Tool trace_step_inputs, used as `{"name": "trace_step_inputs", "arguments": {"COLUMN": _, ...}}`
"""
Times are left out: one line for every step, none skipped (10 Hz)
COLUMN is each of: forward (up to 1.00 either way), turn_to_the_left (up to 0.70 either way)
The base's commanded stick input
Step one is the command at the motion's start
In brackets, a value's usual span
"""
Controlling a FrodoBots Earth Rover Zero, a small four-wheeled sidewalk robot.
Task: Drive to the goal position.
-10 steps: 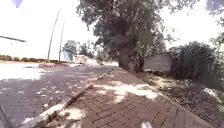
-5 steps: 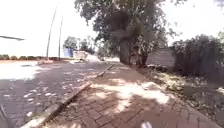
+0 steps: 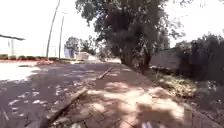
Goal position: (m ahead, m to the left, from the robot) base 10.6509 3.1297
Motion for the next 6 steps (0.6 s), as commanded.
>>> {"name": "trace_step_inputs", "arguments": {"forward": 0.85, "turn_to_the_left": 0.0}}
{"name": "trace_step_inputs", "arguments": {"forward": 0.85, "turn_to_the_left": 0.0}}
{"name": "trace_step_inputs", "arguments": {"forward": 0.85, "turn_to_the_left": 0.0}}
{"name": "trace_step_inputs", "arguments": {"forward": 0.85, "turn_to_the_left": 0.0}}
{"name": "trace_step_inputs", "arguments": {"forward": 0.85, "turn_to_the_left": 0.0}}
{"name": "trace_step_inputs", "arguments": {"forward": 0.85, "turn_to_the_left": 0.0}}
